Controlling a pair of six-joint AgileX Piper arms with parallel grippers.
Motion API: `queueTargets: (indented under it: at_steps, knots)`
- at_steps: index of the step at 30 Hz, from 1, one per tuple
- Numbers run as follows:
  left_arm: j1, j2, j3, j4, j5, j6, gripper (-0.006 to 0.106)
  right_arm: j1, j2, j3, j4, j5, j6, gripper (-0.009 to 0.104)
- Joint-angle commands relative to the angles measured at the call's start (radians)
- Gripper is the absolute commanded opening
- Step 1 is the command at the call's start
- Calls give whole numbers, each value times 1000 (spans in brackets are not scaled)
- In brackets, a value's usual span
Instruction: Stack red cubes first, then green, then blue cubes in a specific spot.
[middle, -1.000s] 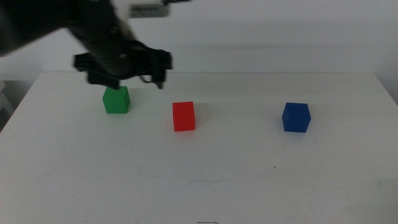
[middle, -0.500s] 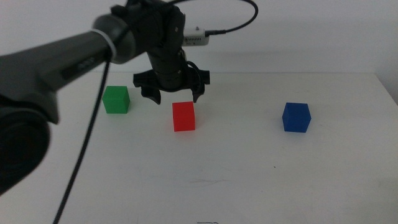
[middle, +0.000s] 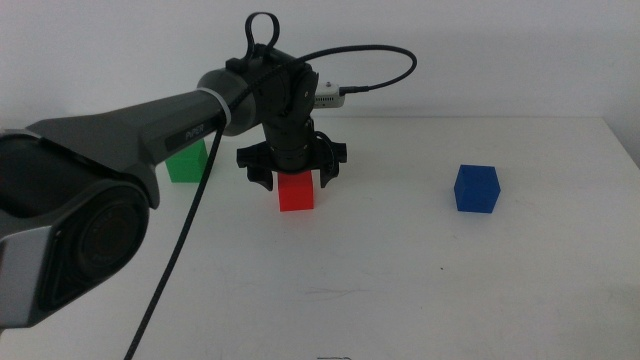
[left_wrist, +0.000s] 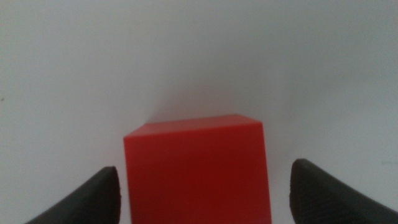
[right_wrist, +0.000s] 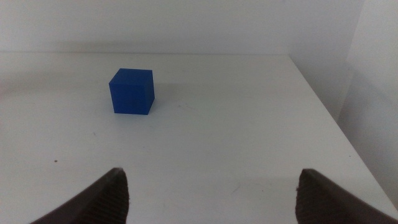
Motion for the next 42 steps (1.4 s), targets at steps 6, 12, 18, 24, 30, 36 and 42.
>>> queueTargets:
  at_steps: [6,12,18,24,30,36,42]
  knots:
    - [-3,-49,-36,35,-54,-35,78,4,-23,-19,-13,-77,-6,94]
    - [-3,-52,-36,30,-53,-34,45,4,-23,-19,-13,-77,-6,94]
    - [-6,-104,-36,-10,-5,-37,16,4,-23,-19,-13,-77,-6,94]
    - [-56,-199,31,14,43,-20,13,4,-23,-19,-13,-77,-6,94]
    - [-140,-393,340,43,-106,-158,13,4,-23,-19,-13,-77,-6,94]
    - [-240,-477,531,111,-227,-286,13,4,-23,-19,-13,-77,-6,94]
    - [-273,-447,550,109,-245,-292,13,4,-23,-19,-13,-77,-6,94]
